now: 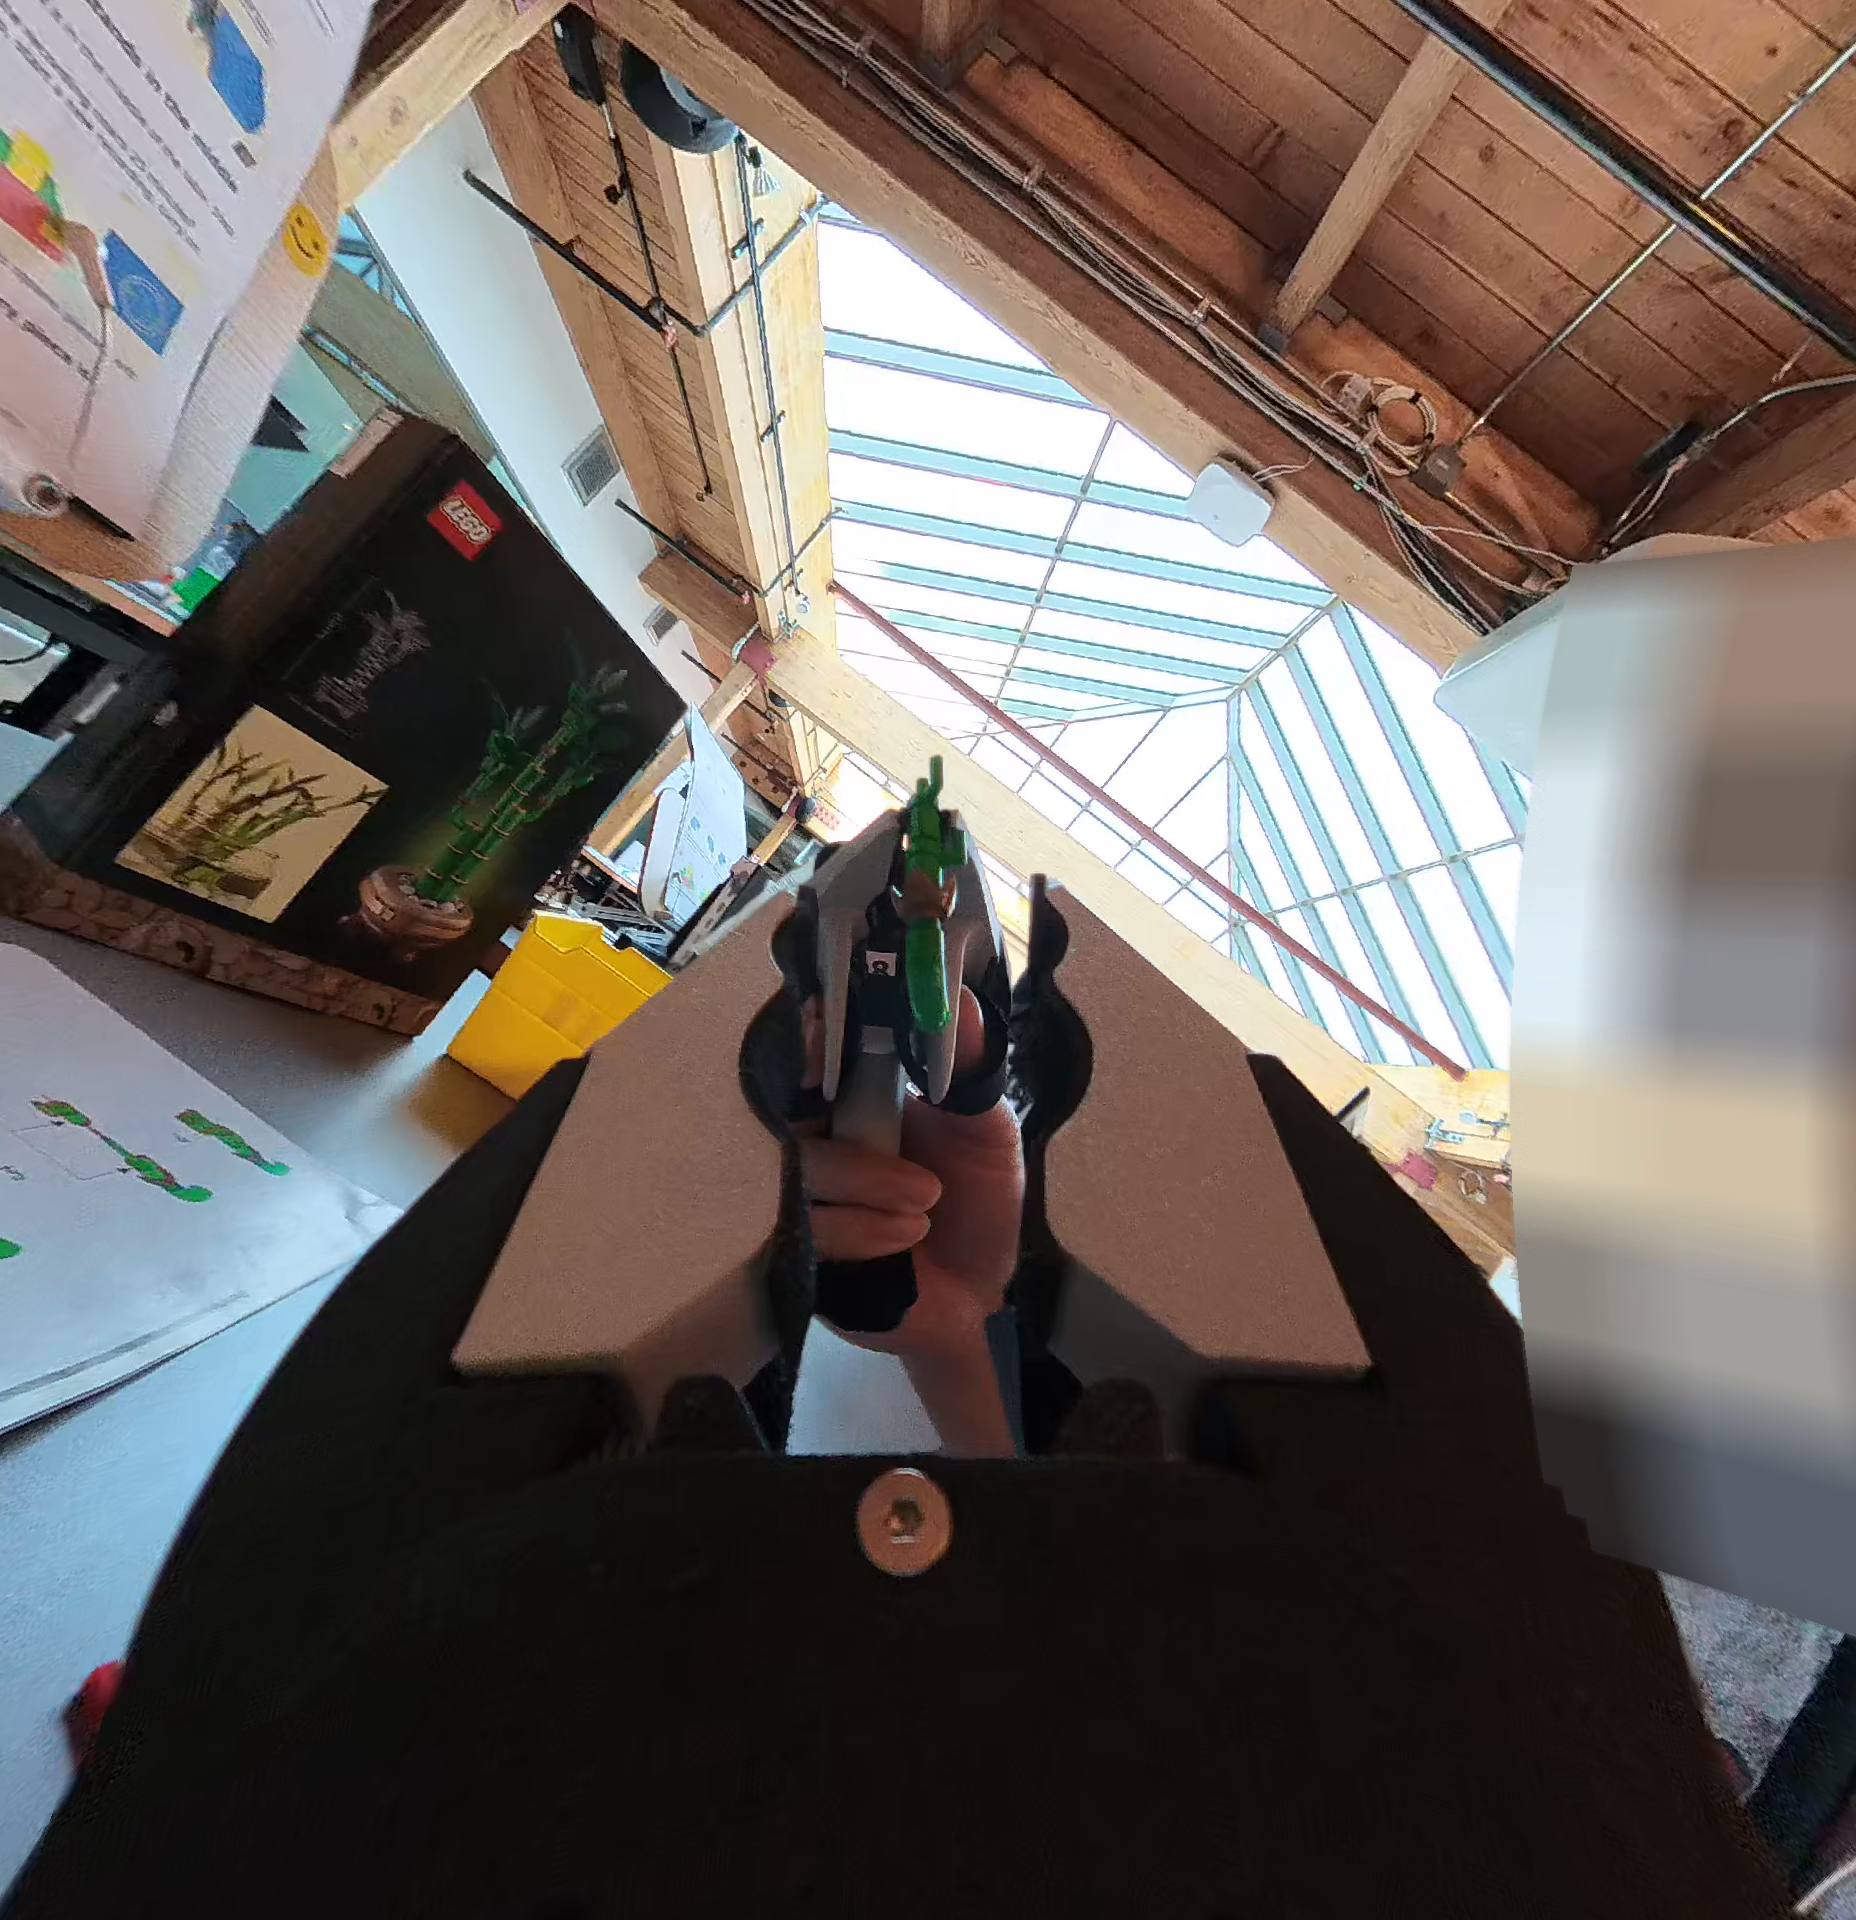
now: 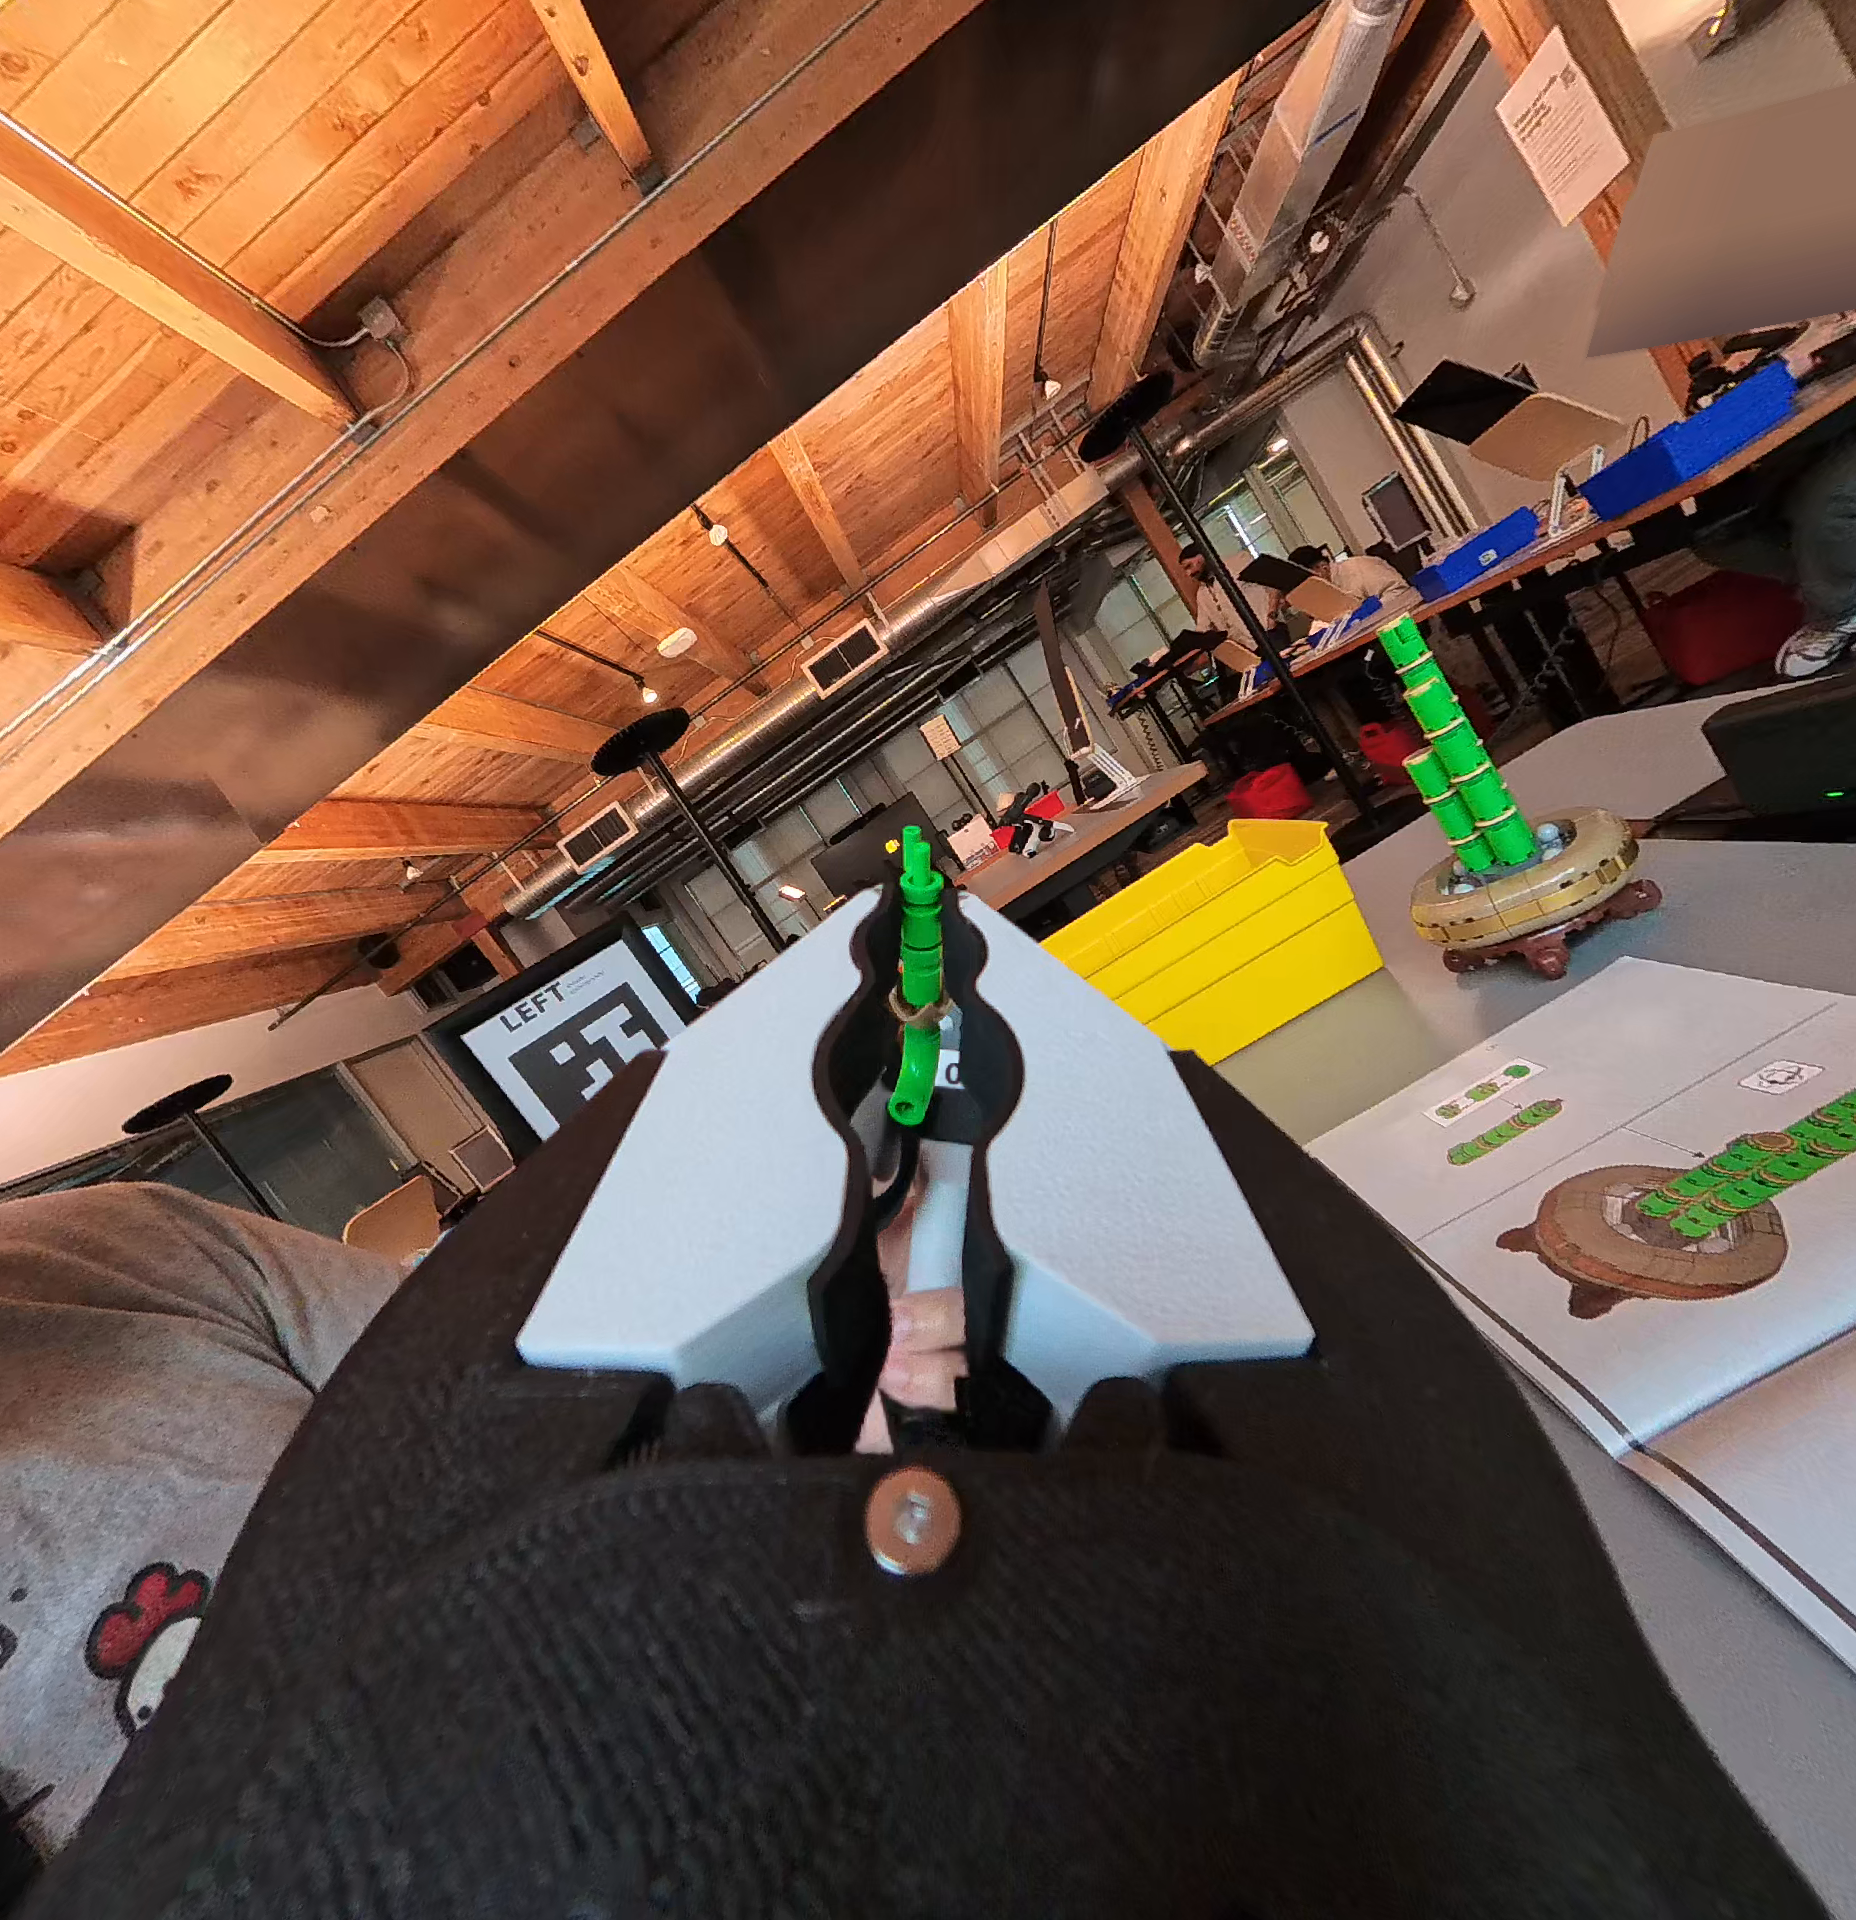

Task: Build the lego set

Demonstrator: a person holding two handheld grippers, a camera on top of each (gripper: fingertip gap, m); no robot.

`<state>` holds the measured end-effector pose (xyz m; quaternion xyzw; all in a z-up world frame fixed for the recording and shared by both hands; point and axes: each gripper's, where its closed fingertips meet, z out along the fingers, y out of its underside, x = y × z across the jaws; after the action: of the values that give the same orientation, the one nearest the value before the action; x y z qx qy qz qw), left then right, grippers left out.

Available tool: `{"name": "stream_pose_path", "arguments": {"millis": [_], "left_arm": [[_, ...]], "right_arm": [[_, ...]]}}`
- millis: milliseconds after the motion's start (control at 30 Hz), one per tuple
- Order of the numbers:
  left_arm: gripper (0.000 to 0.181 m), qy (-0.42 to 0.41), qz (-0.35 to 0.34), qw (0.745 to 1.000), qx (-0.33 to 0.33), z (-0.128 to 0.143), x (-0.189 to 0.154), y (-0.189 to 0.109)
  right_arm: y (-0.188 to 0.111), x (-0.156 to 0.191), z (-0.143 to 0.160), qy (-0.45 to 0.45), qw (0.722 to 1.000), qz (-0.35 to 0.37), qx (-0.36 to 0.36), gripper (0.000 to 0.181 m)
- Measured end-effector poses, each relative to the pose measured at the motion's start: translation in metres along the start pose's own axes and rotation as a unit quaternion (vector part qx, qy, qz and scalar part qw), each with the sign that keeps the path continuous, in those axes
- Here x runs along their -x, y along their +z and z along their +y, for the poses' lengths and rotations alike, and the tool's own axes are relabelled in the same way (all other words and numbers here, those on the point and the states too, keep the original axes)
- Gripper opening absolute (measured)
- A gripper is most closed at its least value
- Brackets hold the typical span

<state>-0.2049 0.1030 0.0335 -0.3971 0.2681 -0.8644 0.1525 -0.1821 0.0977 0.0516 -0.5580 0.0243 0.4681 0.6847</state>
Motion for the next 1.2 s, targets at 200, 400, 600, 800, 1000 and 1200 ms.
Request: {"name": "stream_pose_path", "arguments": {"millis": [200, 400, 600, 800, 1000, 1200], "left_arm": [[0.036, -0.008, -0.02, 1.0, 0.02, -0.016, 0.01, -0.009], [0.033, -0.083, 0.006, 0.995, 0.062, -0.01, 0.017, -0.012], [0.032, -0.027, -0.018, 0.992, 0.118, -0.003, 0.022, -0.015], [0.03, -0.057, 0.082, 0.98, 0.175, 0.024, -0.014, -0.005], [0.017, 0.021, 0.048, 0.977, 0.205, 0.041, -0.013, 0.0], [0.005, 0.056, 0.021, 0.98, 0.192, 0.037, -0.007, 0.0]], "right_arm": [[0.004, -0.002, 0.01, 0.008, 1.0, -0.002, 0.025, 0.006], [0.009, -0.019, 0.028, 0.014, 0.997, 0.052, 0.057, 0.006], [0.002, -0.009, 0.009, 0.049, 0.999, 0.0, 0.009, 0.005], [0.0, 0.012, 0.002, 0.033, 0.996, -0.078, -0.002, 0.005], [0.003, 0.013, 0.008, 0.005, 0.997, -0.072, 0.011, 0.005], [0.003, 0.006, 0.009, 0.008, 0.998, -0.059, 0.009, 0.006]]}}
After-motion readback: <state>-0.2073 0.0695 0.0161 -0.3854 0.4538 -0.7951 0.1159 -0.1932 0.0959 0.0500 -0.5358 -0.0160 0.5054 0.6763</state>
